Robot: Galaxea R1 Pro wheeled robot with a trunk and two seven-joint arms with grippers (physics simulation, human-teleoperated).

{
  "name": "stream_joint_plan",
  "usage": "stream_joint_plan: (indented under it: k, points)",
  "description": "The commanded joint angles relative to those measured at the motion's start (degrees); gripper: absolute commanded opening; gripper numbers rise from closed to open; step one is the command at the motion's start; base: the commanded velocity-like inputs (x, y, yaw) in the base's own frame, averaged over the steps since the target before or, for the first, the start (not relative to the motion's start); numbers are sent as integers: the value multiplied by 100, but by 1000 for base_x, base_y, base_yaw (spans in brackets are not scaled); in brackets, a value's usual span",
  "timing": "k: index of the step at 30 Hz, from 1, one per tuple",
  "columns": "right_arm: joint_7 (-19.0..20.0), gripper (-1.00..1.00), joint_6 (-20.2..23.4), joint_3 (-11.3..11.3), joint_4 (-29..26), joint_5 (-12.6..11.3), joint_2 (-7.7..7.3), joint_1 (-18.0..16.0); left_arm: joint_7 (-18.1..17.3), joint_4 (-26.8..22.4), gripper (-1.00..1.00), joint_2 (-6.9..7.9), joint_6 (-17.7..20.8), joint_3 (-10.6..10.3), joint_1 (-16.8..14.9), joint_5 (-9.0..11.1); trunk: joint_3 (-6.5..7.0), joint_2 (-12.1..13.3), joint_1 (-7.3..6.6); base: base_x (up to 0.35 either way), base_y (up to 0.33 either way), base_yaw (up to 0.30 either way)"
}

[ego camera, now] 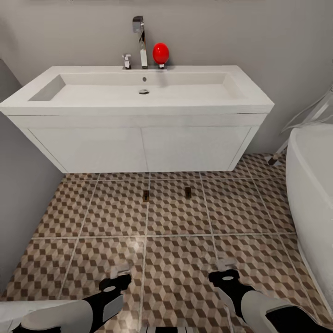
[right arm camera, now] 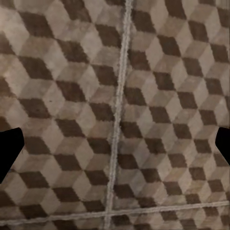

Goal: Take the four mousetraps from the cabinet in the bathroom and place them on the bathroom floor. Make sure all four end up on the same floor surface, and ensure that at least two of them are either under or directly next to the same bathroom sink.

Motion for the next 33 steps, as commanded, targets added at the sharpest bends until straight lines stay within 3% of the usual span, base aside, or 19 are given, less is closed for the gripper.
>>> stream_joint_plan:
  k: [1, 22, 33]
  points:
    - [0, 100, -4, 9, 4, 5, 0, 33, -1, 3, 100, 1, 1, -2, 32, -6, 19, 42, -23, 0, 0, 0]
    - [1, 100, -86, 15, 39, 18, -143, 787, -1, 48, 100, 58, 0, -2, 807, -7, 396, 884, -484, 0, 0, 0]
    - [44, 100, -735, 34, 45, 76, -159, 1185, 2, 44, 100, 253, 1, -2, 1014, 9, 594, 1325, -725, 0, 0, 0]
